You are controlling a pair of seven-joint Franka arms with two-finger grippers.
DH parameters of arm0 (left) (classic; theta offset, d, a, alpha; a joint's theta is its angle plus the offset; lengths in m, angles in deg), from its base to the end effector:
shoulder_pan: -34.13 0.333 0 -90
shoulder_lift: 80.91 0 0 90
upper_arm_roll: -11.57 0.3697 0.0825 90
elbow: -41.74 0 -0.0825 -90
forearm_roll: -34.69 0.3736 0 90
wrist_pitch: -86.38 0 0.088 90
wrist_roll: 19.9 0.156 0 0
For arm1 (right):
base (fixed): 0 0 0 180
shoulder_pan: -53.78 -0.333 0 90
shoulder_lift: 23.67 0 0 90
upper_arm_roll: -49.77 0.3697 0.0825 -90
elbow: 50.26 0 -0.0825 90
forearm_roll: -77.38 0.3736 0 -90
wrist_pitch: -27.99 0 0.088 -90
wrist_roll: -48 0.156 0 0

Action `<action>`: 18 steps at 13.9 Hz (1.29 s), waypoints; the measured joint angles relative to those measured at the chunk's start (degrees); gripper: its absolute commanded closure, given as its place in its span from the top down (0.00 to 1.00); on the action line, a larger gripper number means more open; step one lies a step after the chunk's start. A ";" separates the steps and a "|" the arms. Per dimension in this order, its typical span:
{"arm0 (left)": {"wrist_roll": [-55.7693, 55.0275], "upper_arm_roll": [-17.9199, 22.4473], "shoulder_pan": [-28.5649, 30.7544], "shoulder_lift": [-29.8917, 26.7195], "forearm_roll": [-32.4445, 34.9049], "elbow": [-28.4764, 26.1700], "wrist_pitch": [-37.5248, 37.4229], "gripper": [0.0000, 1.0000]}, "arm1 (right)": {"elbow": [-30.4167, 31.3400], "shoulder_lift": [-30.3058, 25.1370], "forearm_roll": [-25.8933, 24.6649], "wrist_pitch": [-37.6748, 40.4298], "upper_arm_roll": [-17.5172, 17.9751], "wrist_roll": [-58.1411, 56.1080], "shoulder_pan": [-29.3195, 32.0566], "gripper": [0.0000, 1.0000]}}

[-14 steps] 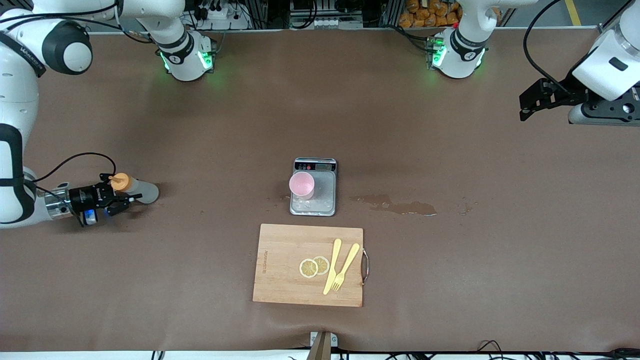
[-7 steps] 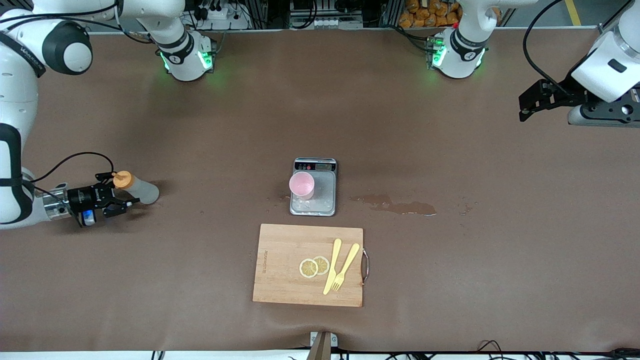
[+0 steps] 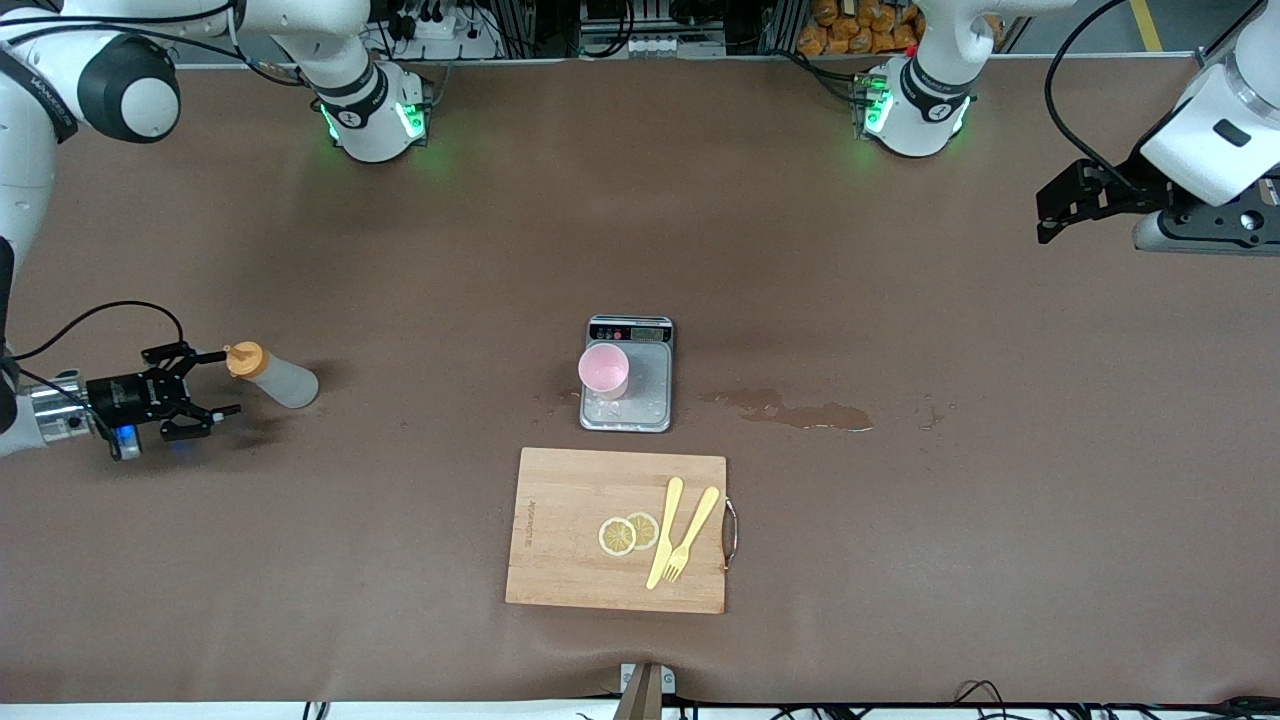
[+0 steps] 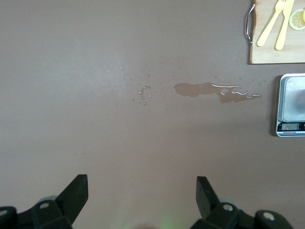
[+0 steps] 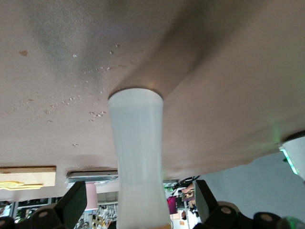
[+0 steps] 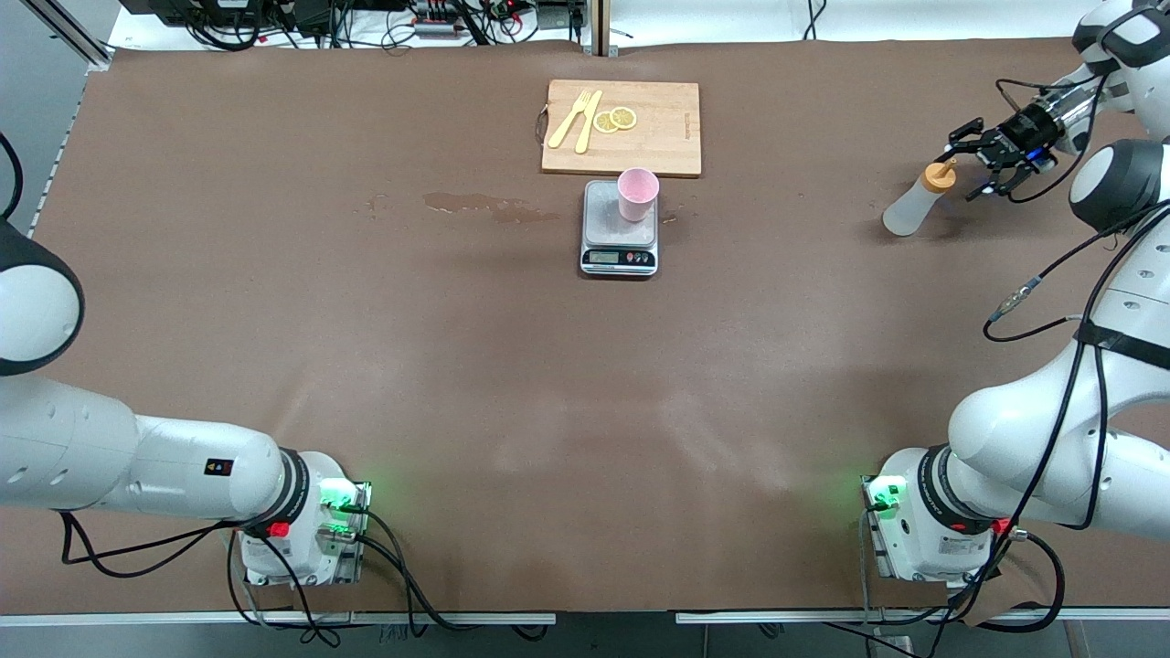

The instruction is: Add sauce to pink cup with both arms

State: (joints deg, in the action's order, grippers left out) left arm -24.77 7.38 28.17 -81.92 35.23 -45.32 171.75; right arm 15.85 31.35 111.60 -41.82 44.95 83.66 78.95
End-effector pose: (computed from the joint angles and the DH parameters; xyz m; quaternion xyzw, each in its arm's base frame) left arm 0.5211 -0.0921 0.6551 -0.9989 0.0457 0.0052 0.0061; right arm 0.6275 -0.2296 0.2094 -0.7185 0.4949 0.4287 0.2347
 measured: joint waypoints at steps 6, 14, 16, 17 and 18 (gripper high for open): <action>0.00 -0.01 0.00 0.04 0.00 -0.01 -0.01 1.00 | -7.12 -4.73 -9.77 5.04 0.70 1.59 -0.66 1.00; 0.00 -0.10 -0.09 0.07 0.00 -0.03 -0.03 1.00 | -8.41 -18.65 -25.31 8.15 1.40 -22.54 -11.74 1.00; 0.00 -0.11 -0.10 0.07 0.00 -0.03 -0.03 1.00 | -8.34 -21.53 -25.42 8.84 1.45 -22.76 -14.82 1.00; 0.00 -0.13 -0.11 0.08 0.00 -0.04 -0.03 1.00 | -8.33 -22.83 -25.47 8.93 1.47 -22.77 -16.71 1.00; 0.00 -0.13 -0.11 0.09 0.00 -0.04 -0.05 1.00 | -8.33 -24.17 -25.54 8.94 1.47 -22.77 -18.72 1.00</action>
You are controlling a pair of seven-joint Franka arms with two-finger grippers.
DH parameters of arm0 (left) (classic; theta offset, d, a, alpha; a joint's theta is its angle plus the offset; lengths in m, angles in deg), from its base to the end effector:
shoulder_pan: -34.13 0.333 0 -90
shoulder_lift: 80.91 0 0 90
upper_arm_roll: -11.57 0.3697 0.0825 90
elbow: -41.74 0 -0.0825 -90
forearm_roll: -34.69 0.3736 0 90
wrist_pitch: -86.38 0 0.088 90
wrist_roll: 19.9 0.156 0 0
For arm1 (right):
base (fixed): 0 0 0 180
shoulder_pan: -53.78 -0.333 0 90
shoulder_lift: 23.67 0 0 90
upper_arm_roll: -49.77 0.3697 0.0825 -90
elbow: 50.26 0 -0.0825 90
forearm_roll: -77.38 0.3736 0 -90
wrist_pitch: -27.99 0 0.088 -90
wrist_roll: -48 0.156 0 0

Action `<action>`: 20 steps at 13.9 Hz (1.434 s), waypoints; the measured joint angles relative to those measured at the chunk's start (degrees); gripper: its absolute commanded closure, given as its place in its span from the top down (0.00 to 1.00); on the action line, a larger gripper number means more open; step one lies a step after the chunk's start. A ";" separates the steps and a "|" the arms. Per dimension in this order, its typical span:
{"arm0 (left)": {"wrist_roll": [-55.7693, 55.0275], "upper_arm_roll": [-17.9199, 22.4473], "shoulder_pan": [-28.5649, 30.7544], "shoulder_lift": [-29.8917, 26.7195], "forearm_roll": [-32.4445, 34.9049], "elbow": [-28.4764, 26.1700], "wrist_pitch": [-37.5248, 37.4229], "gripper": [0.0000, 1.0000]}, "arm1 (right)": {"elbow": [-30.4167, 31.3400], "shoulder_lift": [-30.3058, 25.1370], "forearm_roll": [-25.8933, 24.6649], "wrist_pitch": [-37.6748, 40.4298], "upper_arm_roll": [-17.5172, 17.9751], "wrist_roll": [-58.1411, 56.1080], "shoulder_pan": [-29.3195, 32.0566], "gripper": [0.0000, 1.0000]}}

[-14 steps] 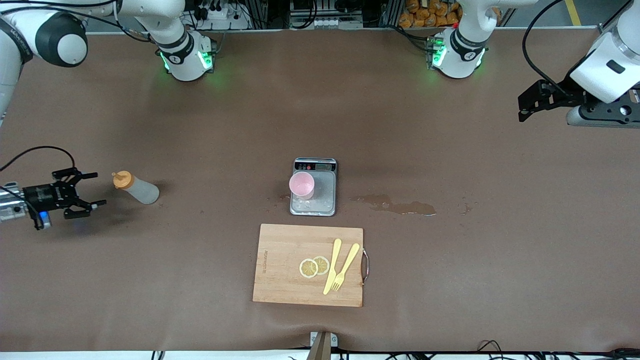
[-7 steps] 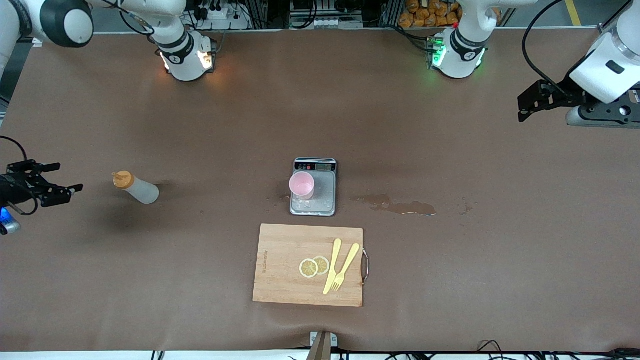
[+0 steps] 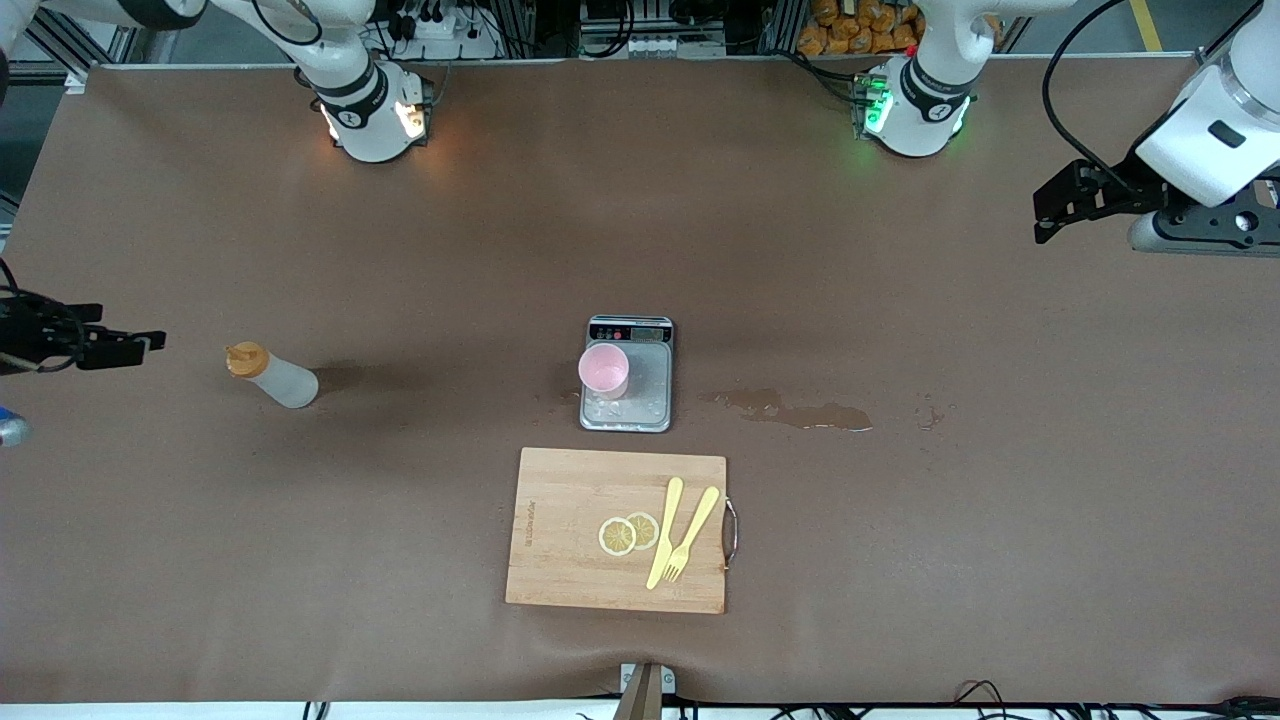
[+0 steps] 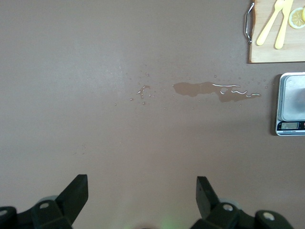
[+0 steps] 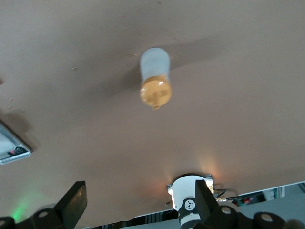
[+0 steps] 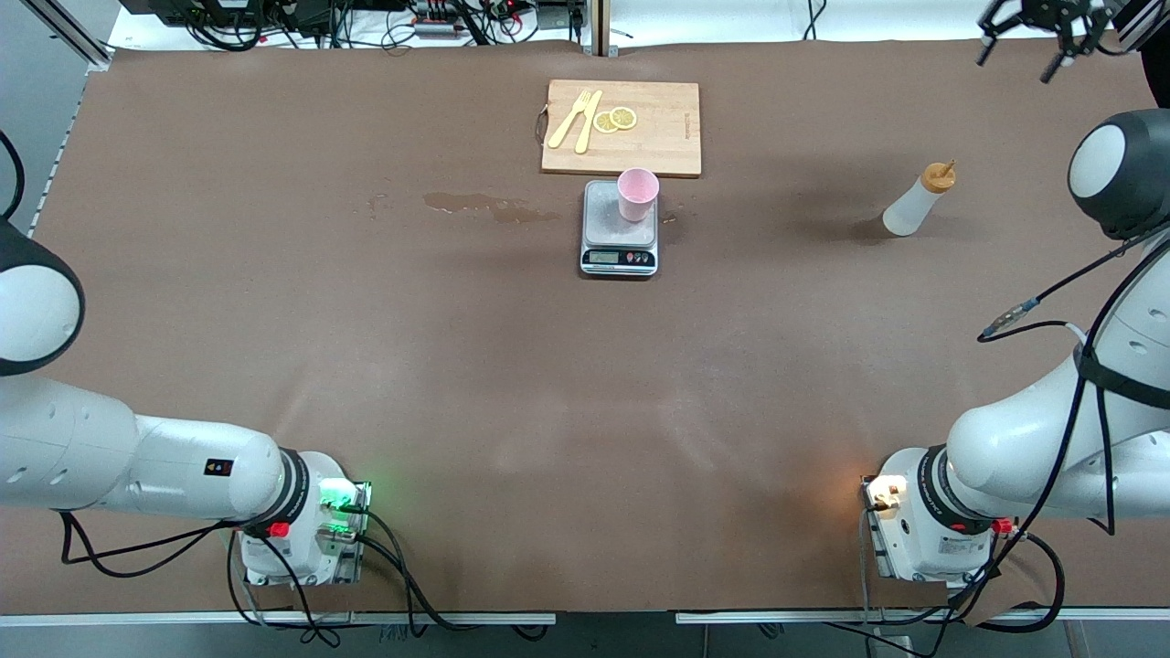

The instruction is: Add sauce to pink cup with both arms

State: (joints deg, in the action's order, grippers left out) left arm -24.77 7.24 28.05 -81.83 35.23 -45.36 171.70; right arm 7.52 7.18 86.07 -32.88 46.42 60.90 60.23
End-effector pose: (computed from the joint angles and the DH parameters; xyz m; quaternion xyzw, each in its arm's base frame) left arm 0.5210 -0.0945 0.6539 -0.9988 0.0480 0.0068 0.0063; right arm 0.6338 -0.0709 0.5221 -0.9541 0.1707 0.2408 0.0511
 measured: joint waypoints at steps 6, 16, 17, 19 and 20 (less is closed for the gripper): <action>0.00 -0.02 0.01 0.04 -0.04 -0.02 -0.01 1.00 | 8.84 -10.90 0.08 -6.88 0.02 -0.07 -4.91 1.00; 0.00 -0.07 0.01 0.64 -0.05 -0.04 -0.04 1.00 | 26.84 -28.55 -4.93 -29.97 1.30 -7.46 -8.49 1.00; 0.00 -0.07 0.03 0.64 -0.05 -0.04 -0.04 1.00 | 27.10 -28.53 -5.19 -30.94 1.14 -8.88 -8.43 1.00; 0.00 -0.07 0.04 0.64 -0.05 -0.04 -0.04 1.00 | 27.65 -28.50 -5.40 -32.44 0.67 -14.48 -7.56 1.00; 0.00 -0.07 0.04 0.64 -0.05 -0.04 -0.04 1.00 | 27.78 -28.50 -5.41 -32.85 0.45 -16.61 -6.86 1.00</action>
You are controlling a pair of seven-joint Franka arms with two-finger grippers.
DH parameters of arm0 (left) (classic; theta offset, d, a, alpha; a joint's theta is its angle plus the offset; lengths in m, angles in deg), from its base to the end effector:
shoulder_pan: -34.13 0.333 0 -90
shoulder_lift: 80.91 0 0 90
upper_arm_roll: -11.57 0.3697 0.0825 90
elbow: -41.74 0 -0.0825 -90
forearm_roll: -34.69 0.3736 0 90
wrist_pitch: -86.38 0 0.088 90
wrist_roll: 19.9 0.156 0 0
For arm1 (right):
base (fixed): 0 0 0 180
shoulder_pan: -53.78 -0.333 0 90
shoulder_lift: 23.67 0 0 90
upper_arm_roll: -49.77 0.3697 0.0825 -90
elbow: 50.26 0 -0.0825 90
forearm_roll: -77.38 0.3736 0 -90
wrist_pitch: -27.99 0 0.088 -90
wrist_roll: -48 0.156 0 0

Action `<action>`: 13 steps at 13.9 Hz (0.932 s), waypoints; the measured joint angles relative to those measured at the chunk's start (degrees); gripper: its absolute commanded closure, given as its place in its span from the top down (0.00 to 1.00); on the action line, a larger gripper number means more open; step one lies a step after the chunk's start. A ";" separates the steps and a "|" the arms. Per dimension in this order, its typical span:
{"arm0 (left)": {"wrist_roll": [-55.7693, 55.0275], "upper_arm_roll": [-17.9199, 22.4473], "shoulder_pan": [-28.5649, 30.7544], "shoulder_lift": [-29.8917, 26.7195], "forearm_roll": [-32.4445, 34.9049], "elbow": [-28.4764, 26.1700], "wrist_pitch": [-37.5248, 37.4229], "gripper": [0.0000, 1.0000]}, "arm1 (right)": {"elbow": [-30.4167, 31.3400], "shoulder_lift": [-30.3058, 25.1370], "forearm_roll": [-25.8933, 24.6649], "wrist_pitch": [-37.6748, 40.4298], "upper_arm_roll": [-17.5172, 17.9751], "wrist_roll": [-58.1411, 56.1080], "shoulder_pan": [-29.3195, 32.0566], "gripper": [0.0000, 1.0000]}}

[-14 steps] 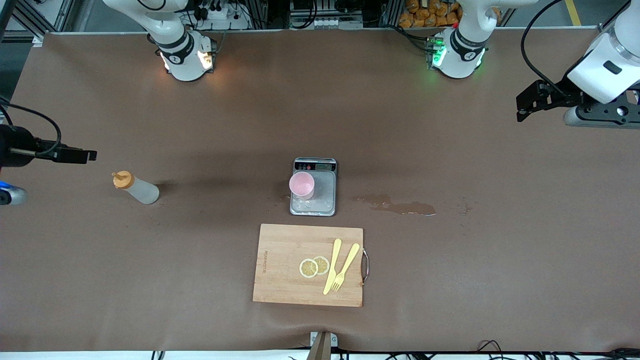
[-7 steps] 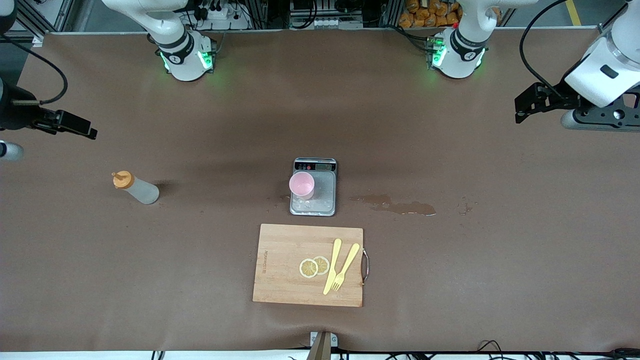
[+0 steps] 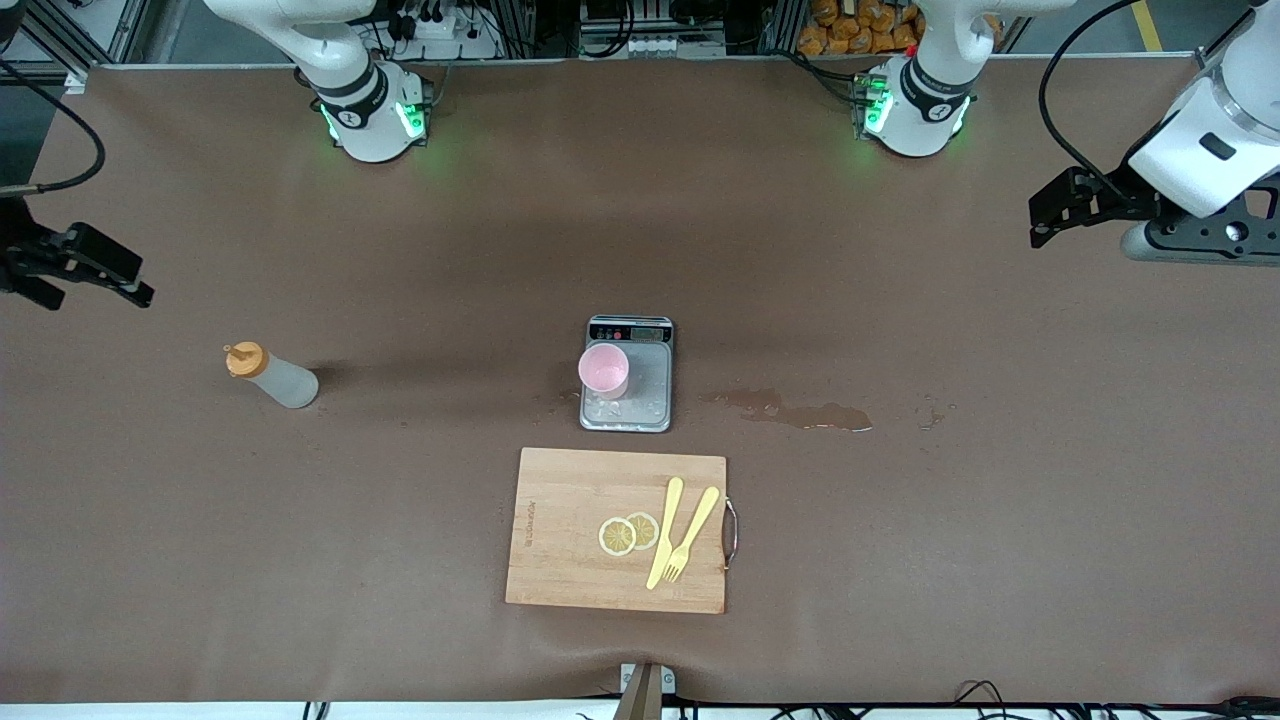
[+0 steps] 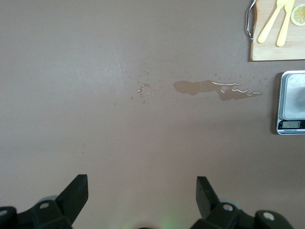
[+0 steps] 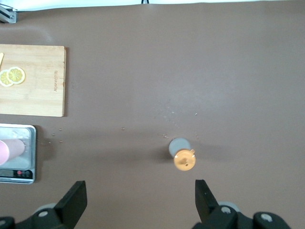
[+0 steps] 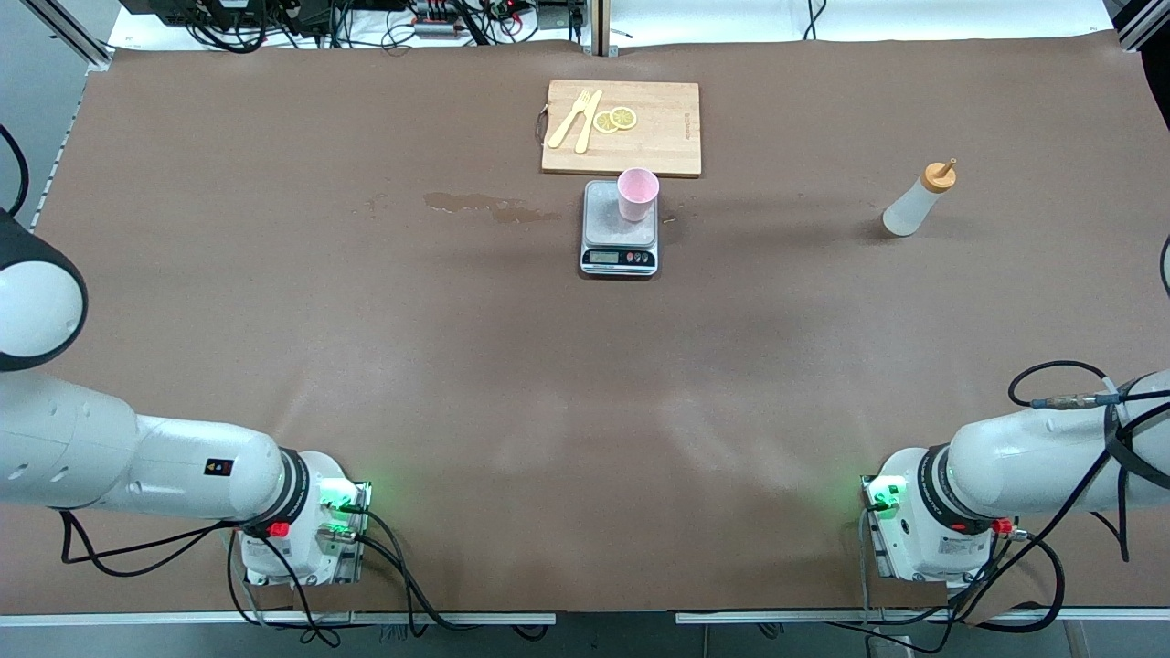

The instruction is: Add sauce to pink cup with both arms

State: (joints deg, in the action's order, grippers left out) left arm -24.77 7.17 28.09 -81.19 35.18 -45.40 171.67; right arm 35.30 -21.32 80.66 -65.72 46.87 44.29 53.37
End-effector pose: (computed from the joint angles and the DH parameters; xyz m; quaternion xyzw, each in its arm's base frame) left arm 0.5243 -0.0953 0.6476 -0.9987 0.0483 0.0130 0.0062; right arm 0.5711 -0.0156 0.6490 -0.9983 -0.0103 -0.0520 0.0248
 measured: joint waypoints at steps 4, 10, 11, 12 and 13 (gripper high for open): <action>0.00 0.00 0.00 0.00 0.00 0.00 0.00 1.00 | 1.78 -0.07 0.00 -0.80 -0.10 -1.44 1.26 1.00; 0.00 0.00 0.00 0.00 0.00 0.00 0.00 1.00 | 2.62 -0.66 0.00 -1.18 -0.05 -1.47 1.47 1.00; 0.00 0.00 0.00 0.00 0.00 0.00 0.00 1.00 | 2.63 -0.68 0.00 -1.17 -0.04 -1.47 1.47 1.00; 0.00 0.00 0.00 0.00 0.00 0.00 0.00 1.00 | 2.63 -0.69 0.00 -1.17 -0.04 -1.47 1.47 1.00; 0.00 0.00 0.00 0.00 0.00 0.00 0.00 1.00 | 2.64 -0.69 0.00 -1.17 -0.04 -1.48 1.47 1.00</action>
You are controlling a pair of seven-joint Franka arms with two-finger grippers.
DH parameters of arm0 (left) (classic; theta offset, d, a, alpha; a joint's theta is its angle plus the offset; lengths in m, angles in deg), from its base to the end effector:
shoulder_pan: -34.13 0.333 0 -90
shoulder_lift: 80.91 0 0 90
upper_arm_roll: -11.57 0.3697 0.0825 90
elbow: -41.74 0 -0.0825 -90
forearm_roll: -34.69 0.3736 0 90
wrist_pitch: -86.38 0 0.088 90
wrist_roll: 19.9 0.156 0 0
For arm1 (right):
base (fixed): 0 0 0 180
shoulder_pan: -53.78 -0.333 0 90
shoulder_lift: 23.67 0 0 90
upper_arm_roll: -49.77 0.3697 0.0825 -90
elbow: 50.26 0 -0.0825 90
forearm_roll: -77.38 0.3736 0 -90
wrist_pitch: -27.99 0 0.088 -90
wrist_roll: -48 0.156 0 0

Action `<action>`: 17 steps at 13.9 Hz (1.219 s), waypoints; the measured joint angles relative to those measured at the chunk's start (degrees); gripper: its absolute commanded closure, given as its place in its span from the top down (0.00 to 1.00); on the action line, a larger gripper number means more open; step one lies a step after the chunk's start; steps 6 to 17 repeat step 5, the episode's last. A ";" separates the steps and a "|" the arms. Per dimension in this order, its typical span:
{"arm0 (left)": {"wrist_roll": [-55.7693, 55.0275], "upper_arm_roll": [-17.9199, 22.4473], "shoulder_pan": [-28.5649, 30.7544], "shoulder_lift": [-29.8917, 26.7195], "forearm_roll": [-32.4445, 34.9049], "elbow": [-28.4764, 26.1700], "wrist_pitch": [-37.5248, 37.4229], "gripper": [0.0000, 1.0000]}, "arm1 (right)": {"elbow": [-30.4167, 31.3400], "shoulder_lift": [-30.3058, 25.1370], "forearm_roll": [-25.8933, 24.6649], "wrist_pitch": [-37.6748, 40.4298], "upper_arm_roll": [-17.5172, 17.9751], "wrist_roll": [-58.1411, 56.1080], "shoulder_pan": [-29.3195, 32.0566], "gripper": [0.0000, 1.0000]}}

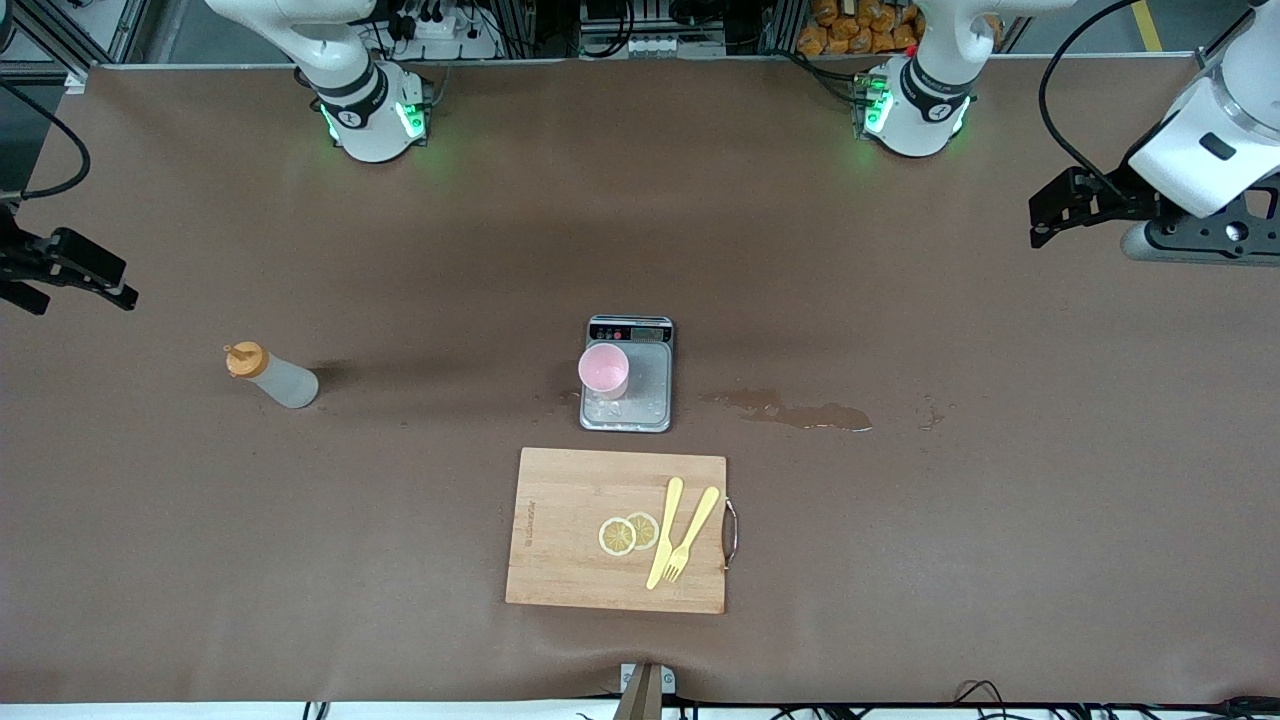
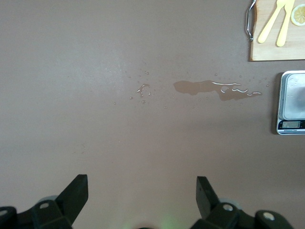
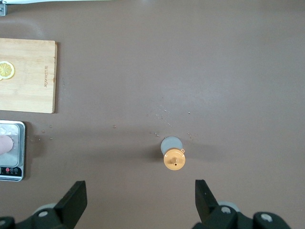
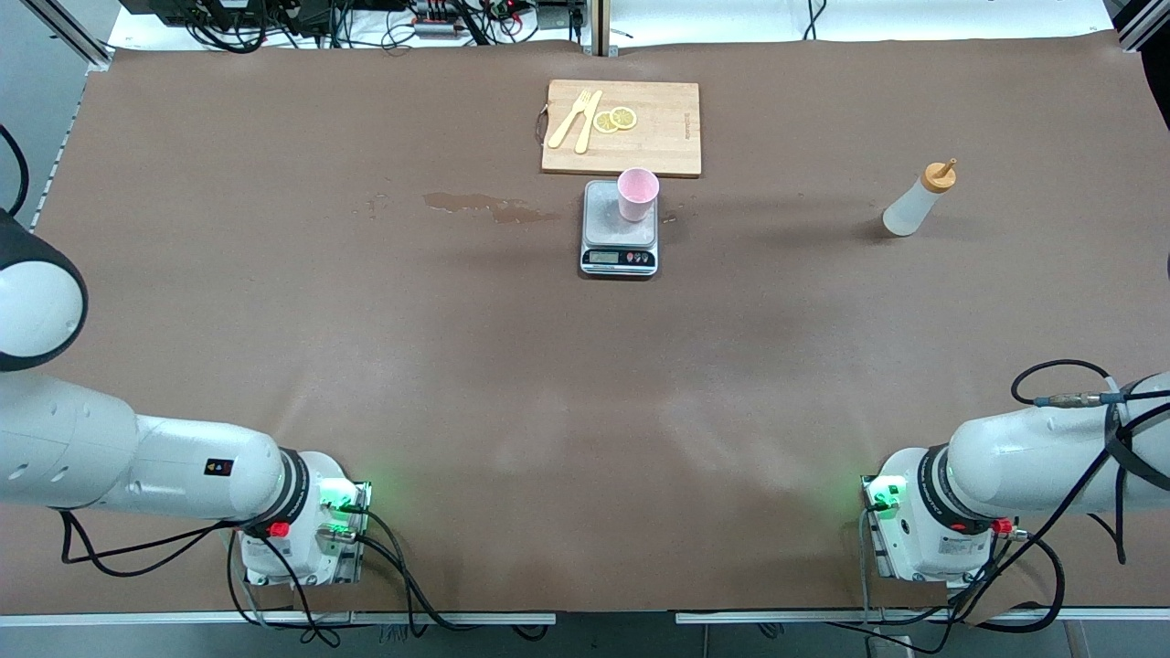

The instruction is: Add sauce to pink cup with both arms

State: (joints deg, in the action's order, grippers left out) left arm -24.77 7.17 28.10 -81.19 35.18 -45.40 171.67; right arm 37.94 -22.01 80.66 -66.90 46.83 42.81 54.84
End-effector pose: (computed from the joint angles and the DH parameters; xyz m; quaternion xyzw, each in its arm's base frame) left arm 0.5243 -0.0952 0.6476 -0.9987 0.0482 0.0130 0.0062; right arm 0.5671 -0.0307 0.6361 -0.9986 -0.0092 -0.0460 0.0242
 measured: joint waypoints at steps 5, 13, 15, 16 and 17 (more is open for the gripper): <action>0.00 0.00 0.00 0.00 0.00 0.00 0.00 1.00 | 0.04 0.00 0.00 0.00 0.24 -0.10 -0.01 1.00; 0.00 0.00 0.00 0.00 0.00 0.00 0.00 1.00 | 0.04 0.00 0.00 0.00 0.24 -0.10 -0.01 1.00; 0.00 0.00 0.00 0.00 0.00 0.00 0.00 1.00 | 0.04 0.00 0.00 0.00 0.24 -0.10 -0.01 1.00; 0.00 0.00 0.00 0.00 0.00 0.00 0.00 1.00 | 0.04 0.00 0.00 0.00 0.24 -0.10 -0.01 1.00; 0.00 0.00 0.00 0.00 0.00 0.00 0.00 1.00 | 0.04 0.00 0.00 0.00 0.24 -0.10 -0.01 1.00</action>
